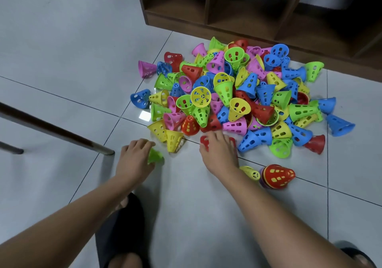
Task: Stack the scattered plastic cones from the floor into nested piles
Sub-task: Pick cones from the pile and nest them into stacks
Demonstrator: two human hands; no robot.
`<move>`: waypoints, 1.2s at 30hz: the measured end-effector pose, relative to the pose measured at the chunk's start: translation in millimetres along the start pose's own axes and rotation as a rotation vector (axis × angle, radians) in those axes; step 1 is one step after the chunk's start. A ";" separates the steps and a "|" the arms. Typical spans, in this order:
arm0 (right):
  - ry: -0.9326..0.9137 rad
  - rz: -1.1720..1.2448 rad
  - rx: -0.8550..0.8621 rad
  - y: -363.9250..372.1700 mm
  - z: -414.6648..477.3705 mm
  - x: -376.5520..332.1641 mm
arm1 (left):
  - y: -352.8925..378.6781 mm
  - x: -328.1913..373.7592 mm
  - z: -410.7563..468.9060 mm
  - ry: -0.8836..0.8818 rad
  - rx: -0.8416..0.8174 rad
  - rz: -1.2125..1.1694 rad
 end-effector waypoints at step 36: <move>0.254 0.577 0.436 -152.4 -80.8 98.2 | -97.4 206.9 6.0 0.201 0.111 -0.886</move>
Point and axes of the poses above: each hand's wrist, its own z-axis towards the middle knuckle, its own y-axis out of the palm, x = y × z, the point moved 9 cm from there along z, towards the middle knuckle, and after that the axes turned 8 degrees about x, right-handed, at the moved point
